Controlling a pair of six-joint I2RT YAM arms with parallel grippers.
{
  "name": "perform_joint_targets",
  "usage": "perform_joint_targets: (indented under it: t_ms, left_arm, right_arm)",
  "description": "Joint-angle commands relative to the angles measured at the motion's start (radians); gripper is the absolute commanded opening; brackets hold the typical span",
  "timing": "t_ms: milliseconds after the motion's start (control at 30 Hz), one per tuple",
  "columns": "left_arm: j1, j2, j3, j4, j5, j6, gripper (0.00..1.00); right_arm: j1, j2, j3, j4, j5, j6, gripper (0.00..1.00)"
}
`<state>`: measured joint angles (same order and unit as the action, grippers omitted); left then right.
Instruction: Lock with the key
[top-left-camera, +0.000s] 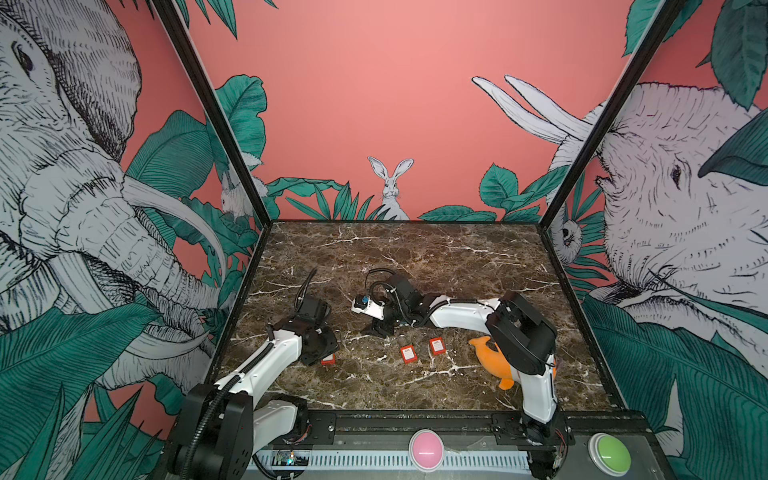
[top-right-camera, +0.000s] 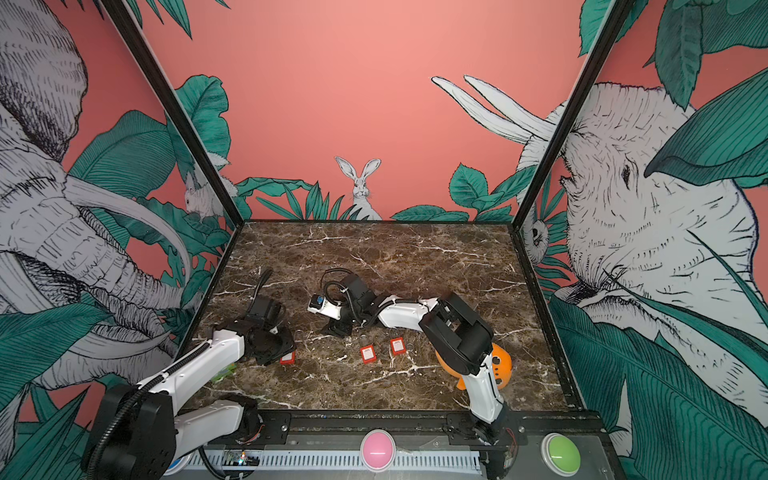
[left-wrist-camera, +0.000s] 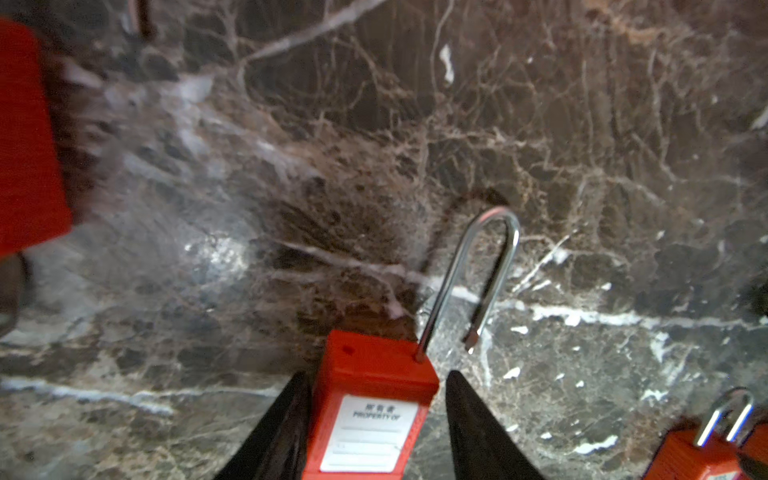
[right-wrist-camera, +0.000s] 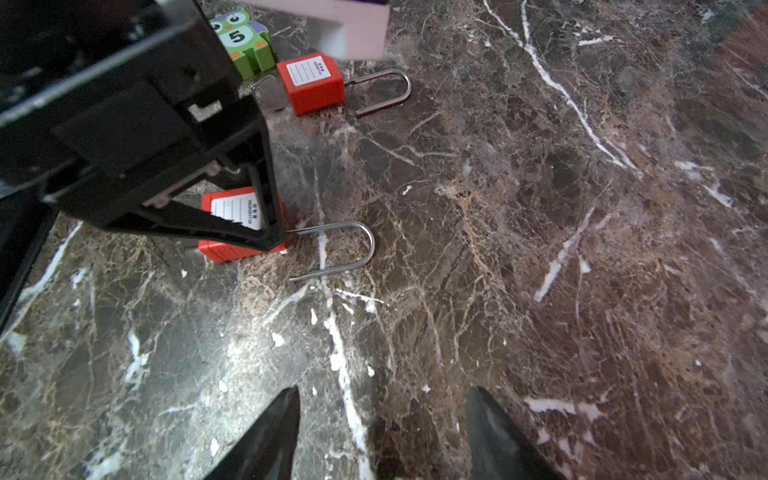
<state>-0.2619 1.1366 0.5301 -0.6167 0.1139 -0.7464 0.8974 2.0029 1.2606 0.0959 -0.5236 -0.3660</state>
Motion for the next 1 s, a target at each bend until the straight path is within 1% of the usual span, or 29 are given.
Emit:
perform_joint_targets:
  t_ms: [0,100,200,300,433,533,733,800,867,967]
  left_arm:
    - [-0.005,-0.011,-0.027,0.068,0.076,-0.050,0.54]
    - [-0.015,0.022,-0.016,0.103,0.116,-0.076,0.53]
    - [-0.039,0.056,0.013,0.135,0.118,-0.072,0.54]
    - [-0.055,0.120,0.046,0.193,0.132,-0.059,0.54]
    - [-0.063,0.214,0.117,0.251,0.160,-0.019,0.54]
    - [-0.064,0.269,0.169,0.295,0.183,-0.006,0.53]
    - [-0.065,0.376,0.247,0.376,0.235,-0.031,0.53]
    - [-0.065,0.363,0.270,0.358,0.217,-0.011,0.53]
    - [-0.064,0.327,0.292,0.299,0.156,0.024,0.53]
    - [-0.058,0.262,0.309,0.232,0.057,0.088,0.54]
  right_arm:
    - [-0.005,-0.054,-0.021,0.029,0.020,0.012,0.64]
    - [-0.019,-0.088,-0.052,0.046,0.033,0.031,0.64]
    - [-0.039,-0.120,-0.081,0.069,0.041,0.049,0.65]
    - [-0.046,-0.130,-0.089,0.062,0.043,0.048,0.65]
    - [-0.048,-0.128,-0.070,0.017,0.047,0.039,0.64]
    - [-0.048,-0.131,-0.052,-0.024,0.060,0.059,0.63]
    - [-0.048,-0.161,-0.024,-0.108,0.074,0.082,0.62]
    - [-0.047,-0.174,-0.030,-0.125,0.075,0.093,0.62]
    - [-0.046,-0.178,-0.030,-0.146,0.071,0.112,0.61]
    - [-0.045,-0.164,-0.024,-0.177,0.025,0.125,0.60]
